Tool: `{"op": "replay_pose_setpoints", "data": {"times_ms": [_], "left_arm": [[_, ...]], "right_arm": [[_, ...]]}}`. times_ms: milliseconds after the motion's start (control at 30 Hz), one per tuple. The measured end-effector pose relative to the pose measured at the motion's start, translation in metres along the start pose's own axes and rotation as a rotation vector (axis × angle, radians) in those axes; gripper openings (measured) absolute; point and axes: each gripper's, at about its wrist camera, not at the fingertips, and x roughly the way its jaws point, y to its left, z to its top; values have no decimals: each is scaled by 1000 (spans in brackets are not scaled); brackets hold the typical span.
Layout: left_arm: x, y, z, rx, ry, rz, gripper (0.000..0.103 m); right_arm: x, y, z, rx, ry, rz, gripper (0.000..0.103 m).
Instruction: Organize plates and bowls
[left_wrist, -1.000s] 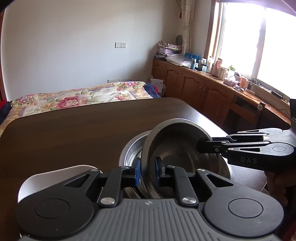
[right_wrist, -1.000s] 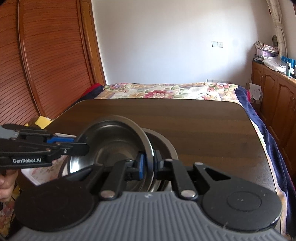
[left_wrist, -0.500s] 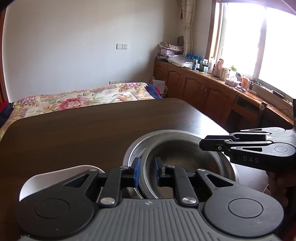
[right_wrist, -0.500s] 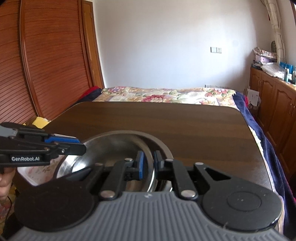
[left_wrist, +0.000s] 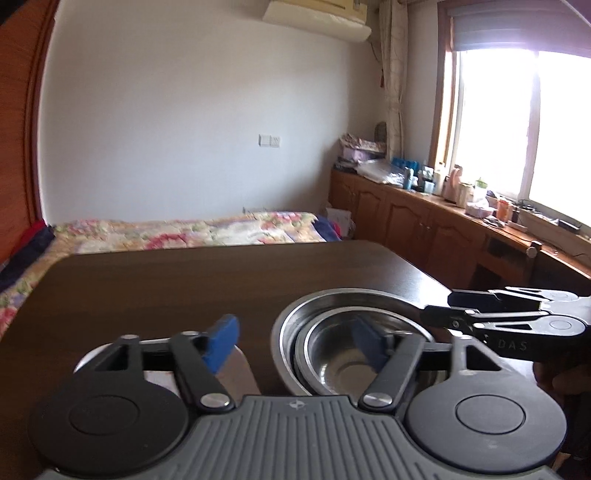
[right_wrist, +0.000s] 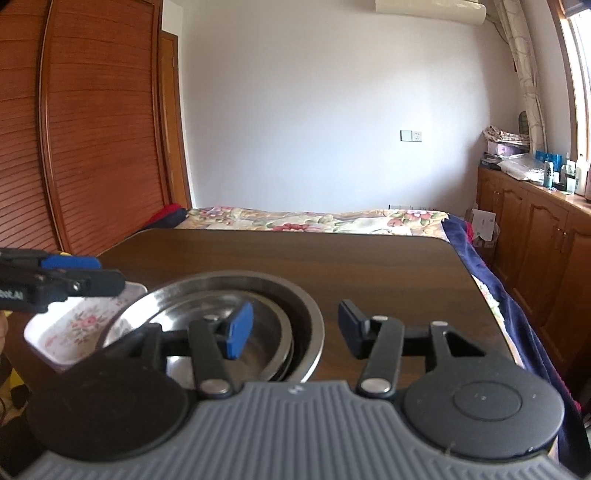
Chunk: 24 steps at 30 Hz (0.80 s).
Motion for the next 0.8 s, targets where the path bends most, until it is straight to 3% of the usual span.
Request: {"op": "replay_pose_setpoints", "data": {"times_ms": [200, 267, 400, 633, 800], "left_arm": [[1, -3, -15, 5, -11, 17, 99], [2, -4, -20, -10, -9, 9, 98], [6, -6, -26, -17, 26, -11, 87], [12, -3, -28, -33, 58, -6, 85], [15, -7, -31, -33, 77, -24, 75]], "right_arm": [[2, -2, -15, 34, -18, -16, 65], [1, -1, -20, 47, -24, -14, 65], [4, 1, -23, 57, -26, -5, 65], [5, 1, -26, 69, -48, -12, 65], [6, -2, -27, 94, -50, 5, 65]]}}
